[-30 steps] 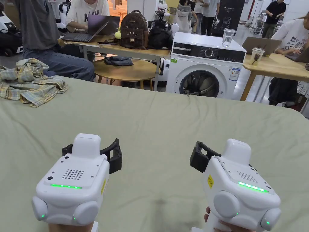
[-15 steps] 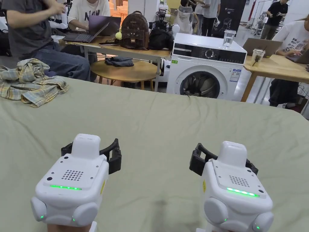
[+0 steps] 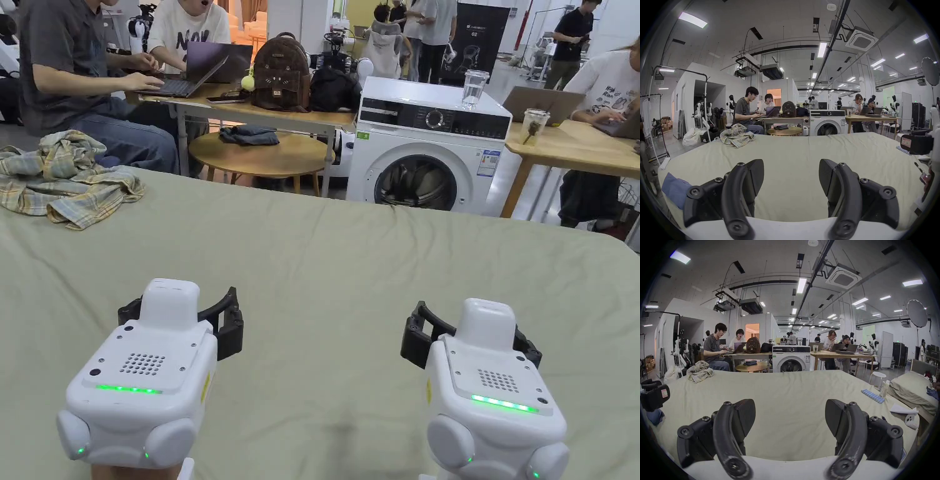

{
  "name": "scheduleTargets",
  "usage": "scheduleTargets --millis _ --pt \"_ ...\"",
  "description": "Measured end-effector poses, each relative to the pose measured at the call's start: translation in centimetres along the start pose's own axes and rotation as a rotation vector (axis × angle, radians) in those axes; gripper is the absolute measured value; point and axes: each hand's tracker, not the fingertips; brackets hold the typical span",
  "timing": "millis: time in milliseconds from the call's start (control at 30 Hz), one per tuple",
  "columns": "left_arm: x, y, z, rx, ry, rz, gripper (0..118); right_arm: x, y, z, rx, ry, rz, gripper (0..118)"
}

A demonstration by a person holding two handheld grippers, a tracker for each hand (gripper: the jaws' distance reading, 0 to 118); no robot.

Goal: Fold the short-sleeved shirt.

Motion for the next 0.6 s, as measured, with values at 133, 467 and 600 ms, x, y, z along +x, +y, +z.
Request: scheduleTargets --millis 133,467,600 --pt "-0.49 0.0 -0.27 -0.001 0.012 -0.003 70 0.0 -0.01 0.03 0.003 0.003 0.004 90" --pt "-1.01 0.16 -0.23 -0.005 0.009 0.0 70 0.02 0.17 0.03 -0.013 0.025 -0.004 90" --pt "-1.04 0.11 -0.24 -0.011 0.008 0.007 70 0.27 0.38 -0.46 -0.044 0.02 -0.02 90"
